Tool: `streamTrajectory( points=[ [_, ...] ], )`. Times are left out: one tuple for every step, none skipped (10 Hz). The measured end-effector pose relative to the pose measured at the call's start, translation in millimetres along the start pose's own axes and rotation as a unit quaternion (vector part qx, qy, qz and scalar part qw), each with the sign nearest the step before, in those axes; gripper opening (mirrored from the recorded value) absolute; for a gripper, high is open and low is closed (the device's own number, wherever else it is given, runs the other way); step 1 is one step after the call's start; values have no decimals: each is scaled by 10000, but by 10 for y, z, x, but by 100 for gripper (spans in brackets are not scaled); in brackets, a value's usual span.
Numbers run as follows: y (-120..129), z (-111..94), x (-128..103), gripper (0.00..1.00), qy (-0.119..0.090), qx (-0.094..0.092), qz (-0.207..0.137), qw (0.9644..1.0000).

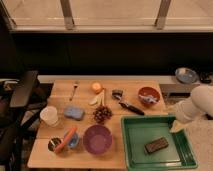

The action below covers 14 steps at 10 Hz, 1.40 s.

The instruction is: Wipe purple bowl with towel

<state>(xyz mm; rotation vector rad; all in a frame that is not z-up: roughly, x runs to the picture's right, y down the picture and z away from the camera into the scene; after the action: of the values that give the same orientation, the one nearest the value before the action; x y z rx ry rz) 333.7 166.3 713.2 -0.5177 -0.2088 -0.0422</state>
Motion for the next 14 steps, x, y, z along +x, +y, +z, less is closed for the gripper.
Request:
streamTrajectory(
  points=[
    [0, 0, 0, 64, 0, 0, 0, 10000],
    [0, 0, 0, 64, 0, 0, 0, 10000],
    [0, 0, 0, 64, 0, 0, 0, 10000],
    [0, 0, 0, 64, 0, 0, 0, 10000],
    [0, 0, 0, 64, 0, 0, 0, 10000],
    [0, 0, 0, 64, 0, 0, 0, 10000],
    [0, 0, 0, 64, 0, 0, 0, 10000],
    [0, 0, 0, 64, 0, 0, 0, 10000],
    [0, 0, 0, 64, 0, 0, 0, 10000],
    [-4, -2, 2, 64, 9, 2, -4, 10000],
    [-27, -18, 7, 64, 19, 27, -47, 10000],
    [-101, -75, 19, 64, 32, 103, -124, 9999],
    [-241, -157, 8, 64, 63, 181, -201, 9996],
    [-423, -223, 6, 64, 91, 240, -269, 9993]
  ],
)
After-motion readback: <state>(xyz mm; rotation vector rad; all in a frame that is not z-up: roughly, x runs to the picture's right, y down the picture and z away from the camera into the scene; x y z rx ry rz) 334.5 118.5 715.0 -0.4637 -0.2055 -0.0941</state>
